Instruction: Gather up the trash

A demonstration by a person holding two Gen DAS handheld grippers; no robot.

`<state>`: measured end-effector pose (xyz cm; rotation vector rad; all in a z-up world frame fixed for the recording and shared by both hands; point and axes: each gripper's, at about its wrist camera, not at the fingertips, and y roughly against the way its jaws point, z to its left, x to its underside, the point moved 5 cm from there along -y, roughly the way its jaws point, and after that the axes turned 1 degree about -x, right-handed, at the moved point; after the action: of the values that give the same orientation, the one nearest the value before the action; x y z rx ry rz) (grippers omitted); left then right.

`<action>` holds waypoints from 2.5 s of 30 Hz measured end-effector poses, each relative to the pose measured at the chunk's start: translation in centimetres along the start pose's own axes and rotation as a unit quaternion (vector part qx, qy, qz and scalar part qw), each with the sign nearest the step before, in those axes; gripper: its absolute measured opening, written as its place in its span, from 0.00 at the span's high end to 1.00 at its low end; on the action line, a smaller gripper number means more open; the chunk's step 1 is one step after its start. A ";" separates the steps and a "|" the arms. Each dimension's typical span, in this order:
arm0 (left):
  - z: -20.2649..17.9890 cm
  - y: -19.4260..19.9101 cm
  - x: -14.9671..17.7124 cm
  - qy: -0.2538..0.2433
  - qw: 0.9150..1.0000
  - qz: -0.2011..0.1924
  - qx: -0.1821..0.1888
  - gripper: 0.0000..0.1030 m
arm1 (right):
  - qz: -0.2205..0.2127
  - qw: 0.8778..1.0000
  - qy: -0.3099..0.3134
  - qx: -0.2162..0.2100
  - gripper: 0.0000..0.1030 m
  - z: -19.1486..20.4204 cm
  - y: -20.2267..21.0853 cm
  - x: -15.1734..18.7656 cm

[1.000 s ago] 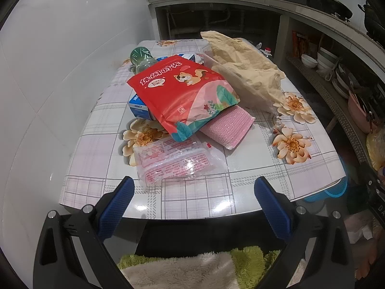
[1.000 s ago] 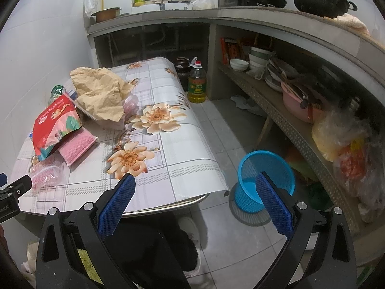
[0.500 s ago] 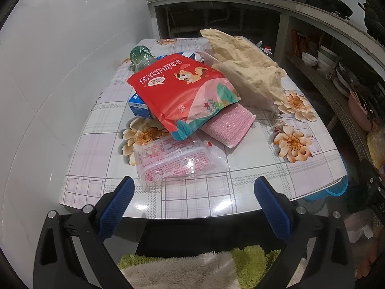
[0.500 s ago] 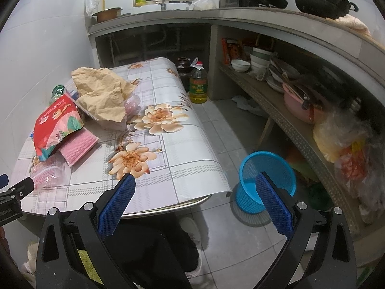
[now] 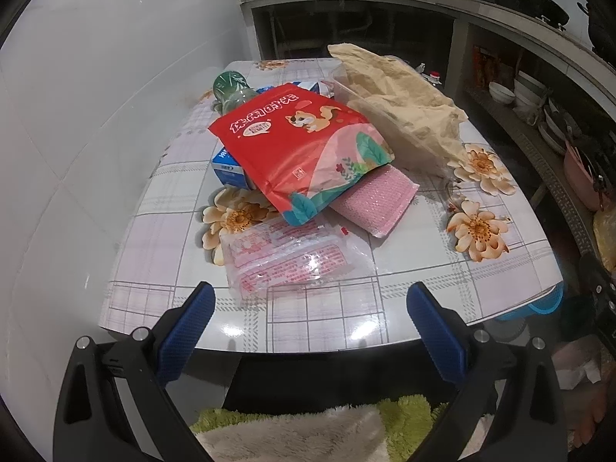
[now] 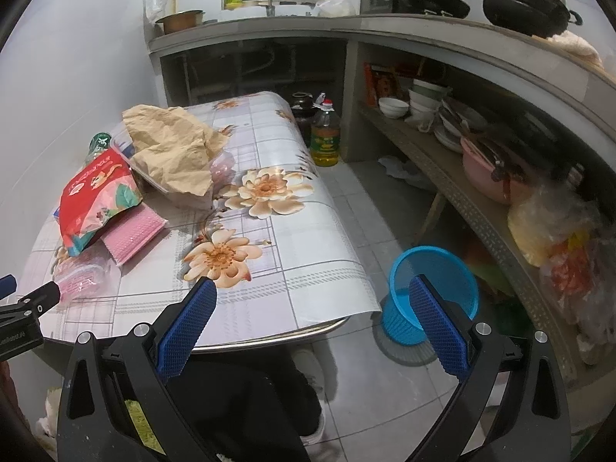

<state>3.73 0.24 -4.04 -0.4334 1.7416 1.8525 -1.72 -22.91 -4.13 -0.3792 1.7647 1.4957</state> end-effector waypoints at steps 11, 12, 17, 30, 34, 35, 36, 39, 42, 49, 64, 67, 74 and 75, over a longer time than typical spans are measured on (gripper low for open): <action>0.4 -0.4 -0.3 0.000 1.000 0.003 -0.009 0.05 | 0.000 1.000 0.009 -0.004 0.07 0.6 -0.2 -0.3; 0.4 -0.4 -0.3 0.000 1.000 0.003 -0.010 0.05 | 0.000 1.000 0.010 -0.005 0.07 0.7 -0.2 -0.3; 0.5 -0.5 -0.3 0.001 1.000 0.005 -0.011 0.05 | -0.001 1.000 0.015 -0.006 0.07 1.0 -0.4 -0.4; 0.8 -1.2 -0.3 -0.004 1.000 0.013 -0.006 0.05 | 0.000 1.000 0.019 -0.008 0.07 1.4 -0.4 -0.6; 1.0 -1.5 -0.3 -0.008 1.000 0.015 0.001 0.05 | 0.002 1.000 0.021 -0.012 0.07 2.1 -0.7 -0.9; 1.1 -1.6 -0.5 -0.011 1.000 0.015 0.005 0.05 | 0.002 1.000 0.021 -0.014 0.07 2.3 -0.9 -1.0; 1.2 -1.6 -0.5 -0.013 1.000 0.015 0.008 0.05 | 0.002 1.000 0.021 -0.016 0.07 2.5 -1.0 -1.1; 1.7 -1.9 -1.2 -0.022 0.999 0.013 0.026 0.05 | -0.002 0.999 0.021 -0.029 0.07 3.4 -1.2 -1.7; 3.0 -1.9 -2.4 -0.024 0.999 -0.006 0.031 0.05 | -0.013 0.999 0.019 -0.049 0.07 4.5 -1.3 -2.4; 6.4 -2.3 -5.5 -0.004 0.994 -0.065 0.089 0.05 | -0.043 0.995 0.032 -0.083 0.07 7.3 -2.1 -3.5; 12.8 -12.9 -12.8 0.157 0.967 -0.017 0.202 0.13 | 0.008 0.990 0.054 -0.132 0.07 10.9 -6.8 -3.7; 13.4 -15.3 -13.3 0.182 0.957 0.008 0.225 0.26 | 0.017 0.990 0.052 -0.131 0.07 10.9 -7.6 -3.8; 14.3 -17.0 -13.9 0.216 0.941 0.008 0.260 0.70 | 0.037 0.990 0.048 -0.124 0.07 10.9 -9.2 -3.7; 14.6 -16.8 -14.1 0.221 0.938 0.003 0.266 0.77 | 0.040 0.990 0.047 -0.123 0.07 10.9 -9.3 -3.7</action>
<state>26.86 12.24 -7.83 -0.6526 2.4429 1.2599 10.82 -16.13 -8.04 -0.5164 1.6865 1.7863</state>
